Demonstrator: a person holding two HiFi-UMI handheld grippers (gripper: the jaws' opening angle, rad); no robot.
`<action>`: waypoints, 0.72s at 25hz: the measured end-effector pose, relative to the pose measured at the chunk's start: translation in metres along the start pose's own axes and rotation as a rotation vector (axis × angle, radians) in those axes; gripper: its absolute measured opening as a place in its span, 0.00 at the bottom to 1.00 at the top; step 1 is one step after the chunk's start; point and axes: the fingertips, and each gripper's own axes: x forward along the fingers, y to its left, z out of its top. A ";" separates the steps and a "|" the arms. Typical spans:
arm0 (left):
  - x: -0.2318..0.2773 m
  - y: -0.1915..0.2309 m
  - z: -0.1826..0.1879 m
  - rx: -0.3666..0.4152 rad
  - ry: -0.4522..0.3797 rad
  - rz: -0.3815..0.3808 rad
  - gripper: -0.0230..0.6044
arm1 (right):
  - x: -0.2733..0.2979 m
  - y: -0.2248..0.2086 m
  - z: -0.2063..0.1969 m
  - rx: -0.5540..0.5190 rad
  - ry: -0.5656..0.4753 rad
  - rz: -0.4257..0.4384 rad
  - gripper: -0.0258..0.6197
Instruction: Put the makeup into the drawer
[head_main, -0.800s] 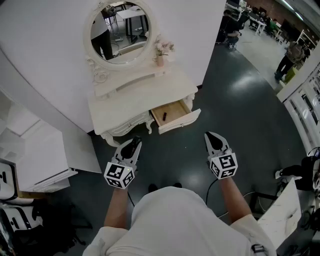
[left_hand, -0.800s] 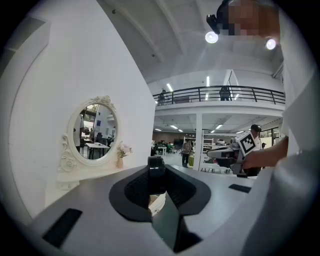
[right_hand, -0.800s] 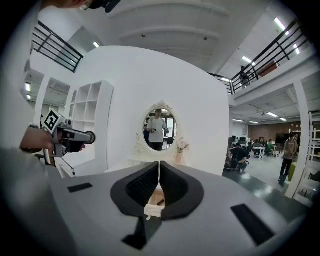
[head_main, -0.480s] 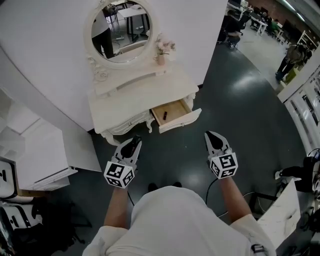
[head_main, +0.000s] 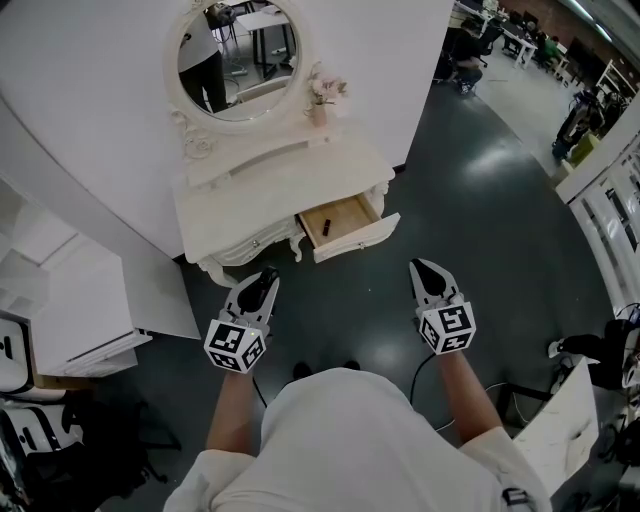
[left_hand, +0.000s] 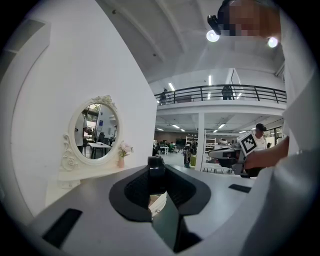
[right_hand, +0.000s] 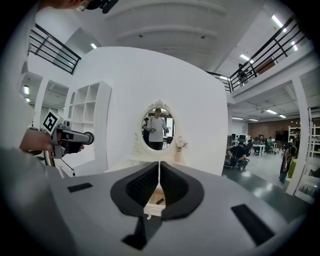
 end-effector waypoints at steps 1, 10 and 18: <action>0.001 -0.002 0.000 0.000 0.001 0.001 0.15 | -0.001 -0.002 -0.001 -0.001 0.000 0.001 0.09; 0.012 -0.033 -0.005 0.000 0.001 0.025 0.15 | -0.013 -0.024 -0.009 -0.004 -0.004 0.029 0.09; 0.013 -0.051 -0.017 -0.019 0.008 0.051 0.15 | -0.019 -0.030 -0.021 -0.013 0.010 0.067 0.09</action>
